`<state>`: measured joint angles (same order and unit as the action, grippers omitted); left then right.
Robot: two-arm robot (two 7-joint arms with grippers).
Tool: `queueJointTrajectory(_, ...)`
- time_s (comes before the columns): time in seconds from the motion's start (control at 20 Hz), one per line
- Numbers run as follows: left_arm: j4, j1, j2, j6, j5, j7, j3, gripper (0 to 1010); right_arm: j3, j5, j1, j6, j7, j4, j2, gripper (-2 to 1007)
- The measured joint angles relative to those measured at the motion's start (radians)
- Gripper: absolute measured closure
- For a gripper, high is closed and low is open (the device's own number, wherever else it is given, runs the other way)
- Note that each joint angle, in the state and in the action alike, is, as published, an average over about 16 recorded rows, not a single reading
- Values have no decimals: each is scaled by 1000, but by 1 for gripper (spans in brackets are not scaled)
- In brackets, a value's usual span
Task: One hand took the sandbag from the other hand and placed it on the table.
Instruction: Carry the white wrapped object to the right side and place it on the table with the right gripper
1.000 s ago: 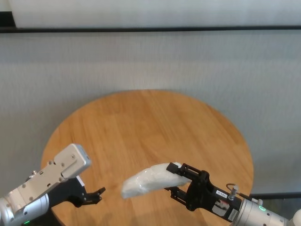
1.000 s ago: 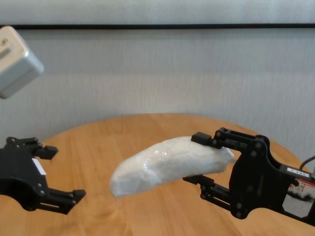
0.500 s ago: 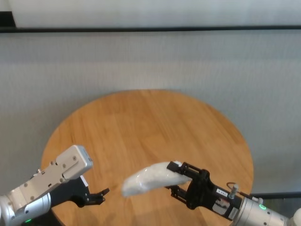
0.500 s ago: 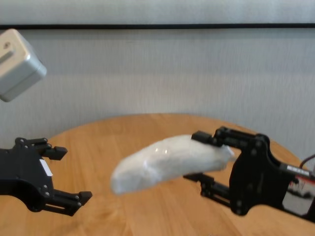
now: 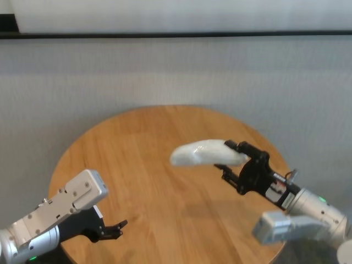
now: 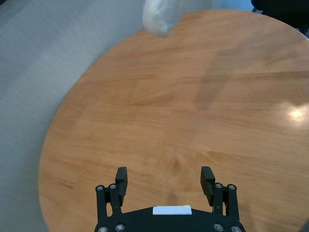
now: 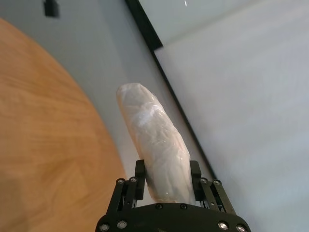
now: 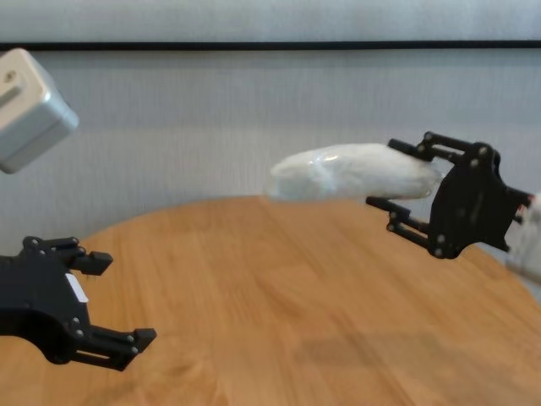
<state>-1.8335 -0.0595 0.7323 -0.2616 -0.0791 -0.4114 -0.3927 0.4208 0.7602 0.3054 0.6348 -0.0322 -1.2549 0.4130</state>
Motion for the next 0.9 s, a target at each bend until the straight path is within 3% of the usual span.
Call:
queueJointTrajectory(0.25,-2,2,0,-3,-1,2,1,10,-28,-132,66,-77,102,85,-27,477)
queueJointTrajectory(0.45,-3,3,0,-4,-2,4,2,10,-40,-197,106,-132,153,147,-43,477)
queueJointTrajectory(0.7,-4,4,1,-5,-2,4,3,10,-41,-226,130,-177,177,198,-49,477)
queueJointTrajectory(0.9,-4,4,1,-6,-2,5,3,10,-35,-228,129,-196,173,216,-45,477)
